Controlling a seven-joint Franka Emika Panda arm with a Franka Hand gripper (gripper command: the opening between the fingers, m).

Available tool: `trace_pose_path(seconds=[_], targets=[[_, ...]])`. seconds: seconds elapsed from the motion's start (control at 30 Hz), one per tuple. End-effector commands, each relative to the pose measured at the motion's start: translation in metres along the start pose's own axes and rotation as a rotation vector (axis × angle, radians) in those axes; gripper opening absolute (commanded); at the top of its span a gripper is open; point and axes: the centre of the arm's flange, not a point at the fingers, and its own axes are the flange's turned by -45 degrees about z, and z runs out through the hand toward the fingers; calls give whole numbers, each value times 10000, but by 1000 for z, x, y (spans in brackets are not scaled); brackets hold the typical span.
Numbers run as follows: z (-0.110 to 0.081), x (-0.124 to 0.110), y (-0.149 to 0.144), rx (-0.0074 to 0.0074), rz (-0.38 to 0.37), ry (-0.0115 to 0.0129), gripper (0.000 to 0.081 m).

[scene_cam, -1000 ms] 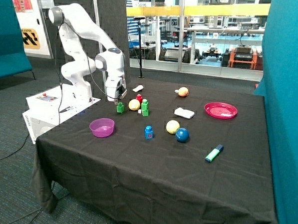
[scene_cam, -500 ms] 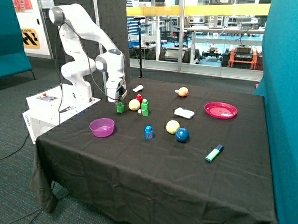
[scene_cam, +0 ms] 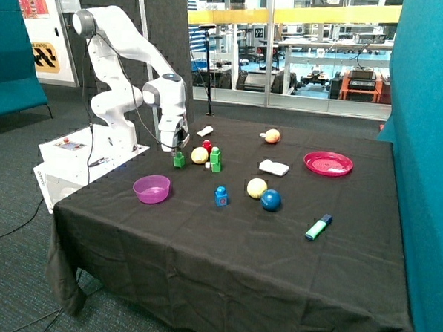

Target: Stack green blocks

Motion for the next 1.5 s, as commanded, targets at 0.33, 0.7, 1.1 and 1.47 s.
trace_pose_path(seconds=[0.33,0.7,1.1,1.47], targets=[[-1,-4,0,-17,77,17,414],[-4,10,9,-17,109,17,380],[1,6,6,-17,99,17,373],[2,8,2,-17,58,17,381]])
